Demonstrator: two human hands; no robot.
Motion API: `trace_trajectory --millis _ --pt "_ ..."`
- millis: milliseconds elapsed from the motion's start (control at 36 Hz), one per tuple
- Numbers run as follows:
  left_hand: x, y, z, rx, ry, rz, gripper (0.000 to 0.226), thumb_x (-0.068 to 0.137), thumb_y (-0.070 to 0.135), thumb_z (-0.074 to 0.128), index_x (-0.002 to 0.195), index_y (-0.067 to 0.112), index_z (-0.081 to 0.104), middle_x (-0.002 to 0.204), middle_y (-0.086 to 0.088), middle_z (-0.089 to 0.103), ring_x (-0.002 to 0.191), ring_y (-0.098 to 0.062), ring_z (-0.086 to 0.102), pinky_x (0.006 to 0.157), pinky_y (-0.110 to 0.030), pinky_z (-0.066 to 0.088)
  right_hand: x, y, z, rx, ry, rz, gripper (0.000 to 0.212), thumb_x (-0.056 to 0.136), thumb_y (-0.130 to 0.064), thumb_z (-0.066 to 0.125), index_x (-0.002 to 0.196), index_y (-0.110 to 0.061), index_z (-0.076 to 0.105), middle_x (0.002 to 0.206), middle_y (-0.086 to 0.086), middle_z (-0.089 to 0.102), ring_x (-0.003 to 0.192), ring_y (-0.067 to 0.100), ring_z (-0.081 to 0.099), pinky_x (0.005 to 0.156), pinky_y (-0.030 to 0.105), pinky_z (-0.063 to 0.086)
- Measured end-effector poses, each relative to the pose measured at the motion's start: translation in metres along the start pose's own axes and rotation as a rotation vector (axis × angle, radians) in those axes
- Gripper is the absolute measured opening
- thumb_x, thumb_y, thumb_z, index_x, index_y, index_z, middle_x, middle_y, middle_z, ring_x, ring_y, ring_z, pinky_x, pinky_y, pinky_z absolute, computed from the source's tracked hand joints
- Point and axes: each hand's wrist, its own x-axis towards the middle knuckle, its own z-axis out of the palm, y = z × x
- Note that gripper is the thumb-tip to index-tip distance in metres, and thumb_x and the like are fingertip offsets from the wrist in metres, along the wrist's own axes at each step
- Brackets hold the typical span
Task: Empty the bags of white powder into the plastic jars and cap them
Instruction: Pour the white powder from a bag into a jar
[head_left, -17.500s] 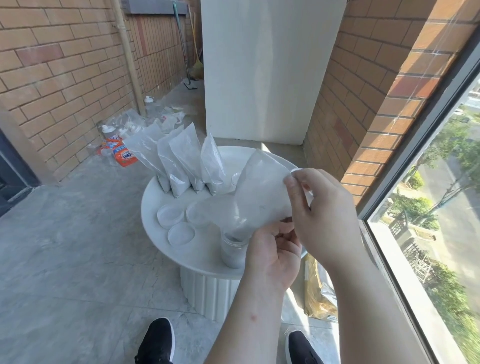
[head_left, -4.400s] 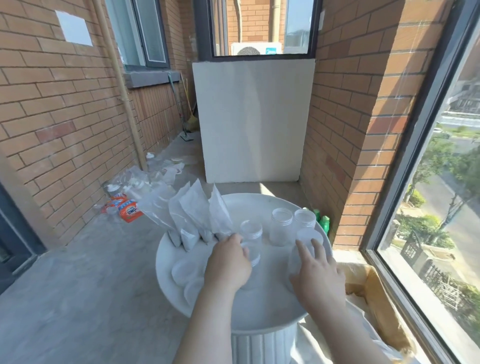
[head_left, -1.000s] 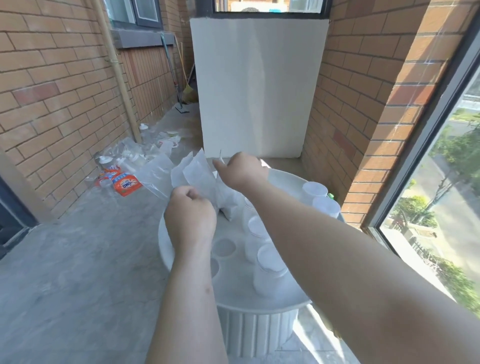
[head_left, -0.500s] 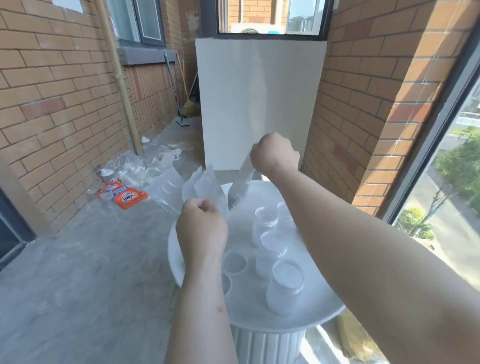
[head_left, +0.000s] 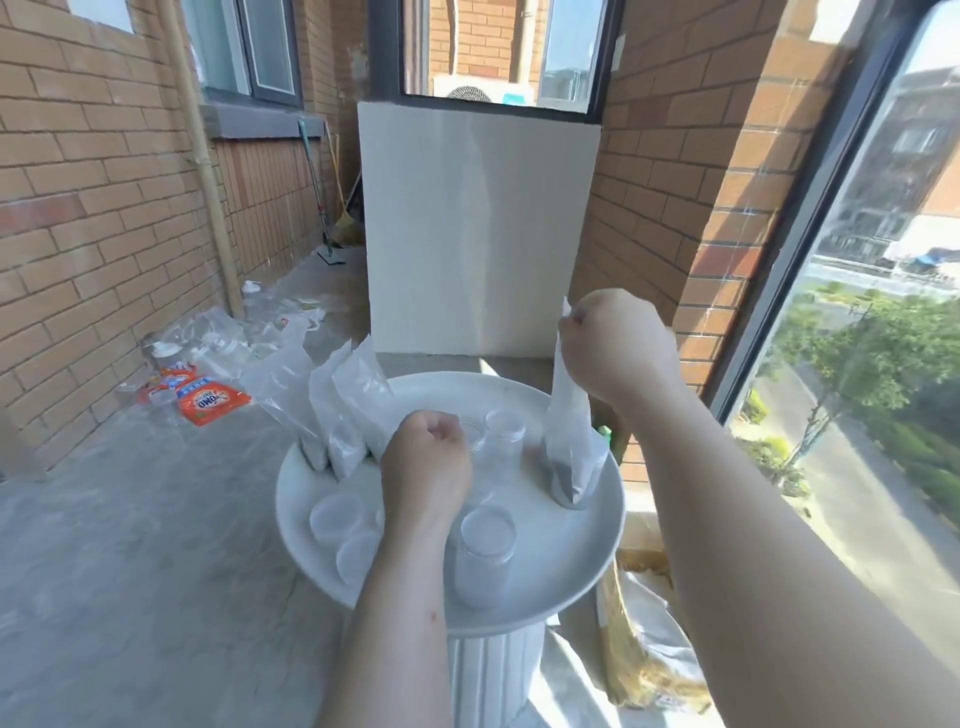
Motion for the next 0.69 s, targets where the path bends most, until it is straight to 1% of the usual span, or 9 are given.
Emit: trace_trajectory --millis 56,139,167,194,250,361,472,583,694 --pt "-0.002 0.0 0.005 -0.021 -0.035 -0.022 0.013 0.088 0.022 0.052 0.083 0.028 0.062 0.091 0.009 0.07 0.084 -0.02 0.069 0.081 -0.034 0.053 -0.013 0.01 0.01 0.012 -0.057 0.026 0.019 0.091 -0.018 0.049 0.075 -0.013 0.058 0.073 0.001 0.057 0.081 0.033 0.056 0.084 0.039 0.047" --pt "-0.006 0.002 0.01 -0.021 -0.087 -0.031 0.008 0.073 0.021 0.047 0.071 0.027 0.051 0.079 0.003 0.059 0.068 -0.019 0.055 0.07 -0.033 0.042 -0.031 0.025 0.028 -0.003 -0.092 0.082 0.017 0.091 -0.016 0.048 0.076 -0.017 0.055 0.072 -0.002 0.056 0.08 0.03 0.053 0.079 0.037 0.037" --pt "-0.007 0.004 0.012 -0.031 -0.091 -0.038 0.01 0.076 0.019 0.049 0.07 0.025 0.054 0.077 0.002 0.061 0.066 -0.022 0.058 0.069 -0.035 0.046 -0.035 0.029 0.032 -0.008 -0.097 0.103 0.017 0.091 -0.016 0.048 0.075 -0.018 0.053 0.072 -0.002 0.056 0.079 0.029 0.053 0.079 0.037 0.035" --pt "-0.008 0.004 0.014 -0.041 -0.095 -0.05 0.014 0.081 0.016 0.052 0.071 0.023 0.058 0.078 0.001 0.066 0.068 -0.026 0.065 0.071 -0.038 0.052 -0.039 0.035 0.036 -0.011 -0.105 0.126 0.018 0.091 -0.016 0.047 0.074 -0.018 0.052 0.072 -0.001 0.056 0.079 0.029 0.053 0.078 0.037 0.034" --pt "-0.007 0.006 0.017 -0.073 -0.104 -0.08 0.015 0.088 0.01 0.054 0.08 0.019 0.063 0.087 0.001 0.071 0.076 -0.021 0.074 0.079 -0.042 0.057 -0.047 0.043 0.044 -0.018 -0.109 0.167 0.02 0.09 -0.015 0.046 0.071 -0.018 0.049 0.072 0.0 0.057 0.078 0.029 0.053 0.078 0.037 0.031" --pt "-0.004 0.003 0.029 -0.142 -0.105 -0.098 0.012 0.089 0.007 0.055 0.089 0.014 0.064 0.086 -0.004 0.073 0.07 -0.018 0.074 0.083 -0.048 0.057 -0.06 0.061 0.059 -0.014 -0.102 0.212 0.022 0.093 -0.016 0.044 0.071 -0.019 0.048 0.077 -0.002 0.059 0.078 0.027 0.052 0.077 0.036 0.036" --pt "-0.002 0.001 0.04 -0.128 -0.132 -0.1 0.012 0.086 0.006 0.056 0.089 0.015 0.064 0.083 -0.004 0.074 0.07 -0.017 0.075 0.086 -0.046 0.059 -0.073 0.068 0.076 0.052 -0.162 0.178 0.033 0.098 -0.025 0.043 0.066 -0.018 0.044 0.068 -0.004 0.051 0.073 0.026 0.05 0.07 0.035 0.04" --pt "0.0 -0.004 0.05 -0.087 -0.146 -0.105 0.007 0.082 0.012 0.063 0.088 0.014 0.066 0.079 -0.003 0.075 0.071 -0.018 0.075 0.086 -0.048 0.059 -0.071 0.074 0.087 0.28 -0.243 0.22 0.035 0.096 -0.034 0.052 0.07 -0.012 0.062 0.065 0.002 0.063 0.07 0.025 0.059 0.063 0.031 0.047" --pt "-0.003 -0.007 0.058 -0.059 -0.128 -0.072 0.01 0.086 0.02 0.066 0.092 0.012 0.067 0.083 -0.003 0.075 0.07 -0.014 0.075 0.083 -0.048 0.06 -0.065 0.076 0.083 0.42 -0.282 0.242 0.059 0.1 -0.052 0.043 0.068 -0.009 0.068 0.058 0.0 0.063 0.062 0.018 0.057 0.055 0.029 0.04"
